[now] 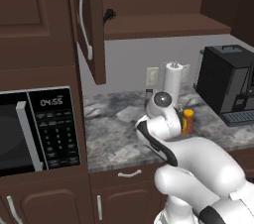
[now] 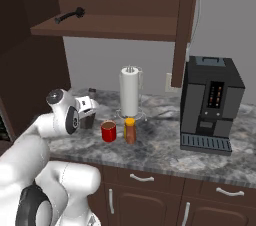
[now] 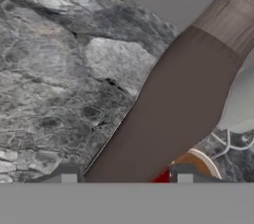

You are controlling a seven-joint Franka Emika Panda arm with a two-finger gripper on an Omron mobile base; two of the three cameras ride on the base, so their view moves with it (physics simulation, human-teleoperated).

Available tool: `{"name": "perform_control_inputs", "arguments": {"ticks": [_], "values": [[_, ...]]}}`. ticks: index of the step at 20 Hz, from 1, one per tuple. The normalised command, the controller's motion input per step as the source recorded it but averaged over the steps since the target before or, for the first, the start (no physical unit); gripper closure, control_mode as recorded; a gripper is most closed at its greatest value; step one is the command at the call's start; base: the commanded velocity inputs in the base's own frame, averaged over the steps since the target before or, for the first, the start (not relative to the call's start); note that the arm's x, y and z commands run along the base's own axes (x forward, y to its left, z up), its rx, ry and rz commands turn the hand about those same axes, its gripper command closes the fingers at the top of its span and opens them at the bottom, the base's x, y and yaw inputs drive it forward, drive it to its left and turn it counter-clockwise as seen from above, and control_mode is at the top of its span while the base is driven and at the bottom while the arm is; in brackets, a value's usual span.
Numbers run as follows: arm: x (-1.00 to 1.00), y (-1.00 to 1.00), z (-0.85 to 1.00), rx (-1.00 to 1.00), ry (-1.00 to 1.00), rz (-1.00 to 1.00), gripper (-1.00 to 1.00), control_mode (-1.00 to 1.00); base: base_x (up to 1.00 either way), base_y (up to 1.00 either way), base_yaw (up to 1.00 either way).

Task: Pick the syrup bottle and honey bottle from the cabinet and place them next to the mug.

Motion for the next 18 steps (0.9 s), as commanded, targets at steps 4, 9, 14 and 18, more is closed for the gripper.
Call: {"name": "perform_control_inputs", "arguments": {"ticks": [4, 9, 14, 18], "values": [[0.29, 0.05, -0.55, -0.02, -0.04, 0.0, 1.0, -1.0, 0.0, 0.0, 0.0], [0.14, 0.0, -0.45, -0.01, 0.0, -0.01, 1.0, -1.0, 0.0, 0.0, 0.0], [-0.02, 0.03, -0.25, -0.01, -0.02, -0.12, 1.0, -1.0, 0.0, 0.0, 0.0], [0.0, 0.0, -0.3, -0.03, -0.03, -0.19, 1.0, -1.0, 0.0, 0.0, 0.0]]}}
